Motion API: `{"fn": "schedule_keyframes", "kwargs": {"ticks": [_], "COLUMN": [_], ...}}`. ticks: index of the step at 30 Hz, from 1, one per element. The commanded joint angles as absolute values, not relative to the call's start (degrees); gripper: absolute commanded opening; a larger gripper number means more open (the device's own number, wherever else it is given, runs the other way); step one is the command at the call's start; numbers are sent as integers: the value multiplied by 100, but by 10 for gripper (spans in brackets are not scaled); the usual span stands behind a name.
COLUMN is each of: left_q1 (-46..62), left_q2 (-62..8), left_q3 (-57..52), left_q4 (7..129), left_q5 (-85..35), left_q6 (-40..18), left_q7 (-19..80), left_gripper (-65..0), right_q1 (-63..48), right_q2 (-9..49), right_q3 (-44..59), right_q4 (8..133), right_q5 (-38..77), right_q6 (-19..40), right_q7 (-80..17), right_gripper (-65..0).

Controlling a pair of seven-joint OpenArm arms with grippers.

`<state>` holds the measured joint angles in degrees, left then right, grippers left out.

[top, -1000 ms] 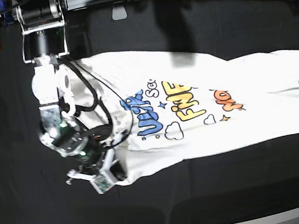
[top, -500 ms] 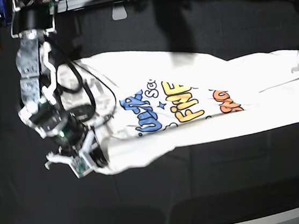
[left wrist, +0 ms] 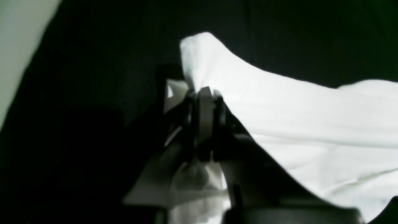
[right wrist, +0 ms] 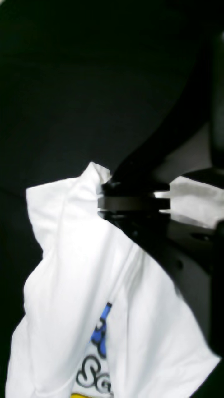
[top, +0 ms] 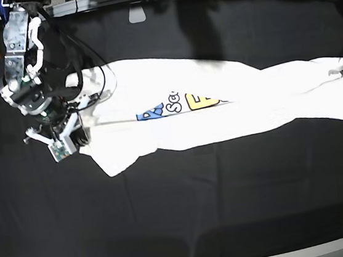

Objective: Layout the t-shirt on the table in an organized manner, then fold the t-shirt properly
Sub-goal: 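Fold the held edge over the graphic with the right gripper, narrowing the shirt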

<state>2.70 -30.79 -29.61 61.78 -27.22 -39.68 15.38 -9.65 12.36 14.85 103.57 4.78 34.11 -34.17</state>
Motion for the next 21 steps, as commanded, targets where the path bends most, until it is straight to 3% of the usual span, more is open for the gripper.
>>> {"fn": "schedule_keyframes", "kwargs": {"ticks": [1, 7, 10, 13, 16, 21], "left_q1": [209, 209, 209, 207, 207, 191], "left_q2": [-3227, -3227, -3234, -3267, -3345, -3546], "left_q3": [-3009, -3009, -3009, -3009, -3009, -3006], "left_q4": [6278, 6278, 6278, 6278, 6278, 6276], "left_q5": [-2856, -2853, -2856, -2856, -2858, -2862], "left_q6": [-4000, -4000, -4000, -4000, -4000, -4000], "left_q7": [1417, 1876, 2021, 2014, 2014, 2222], "left_gripper": [-650, -650, -650, -540, -436, -430], "right_q1": [-943, -969, -963, -947, -834, -482], "right_q2": [1286, 1291, 1302, 1306, 1321, 1317], "right_q3": [1538, 1538, 1538, 1538, 1538, 1538], "right_q4": [10462, 10453, 10451, 10451, 10451, 10451], "right_q5": [515, 626, 1236, 1369, 1376, 1741], "right_q6": [3389, 3389, 3391, 3420, 3428, 3426], "right_q7": [-3395, -4276, -4840, -4908, -4862, -4871], "right_gripper": [-650, -635, -511, -407, -393, -393]}}
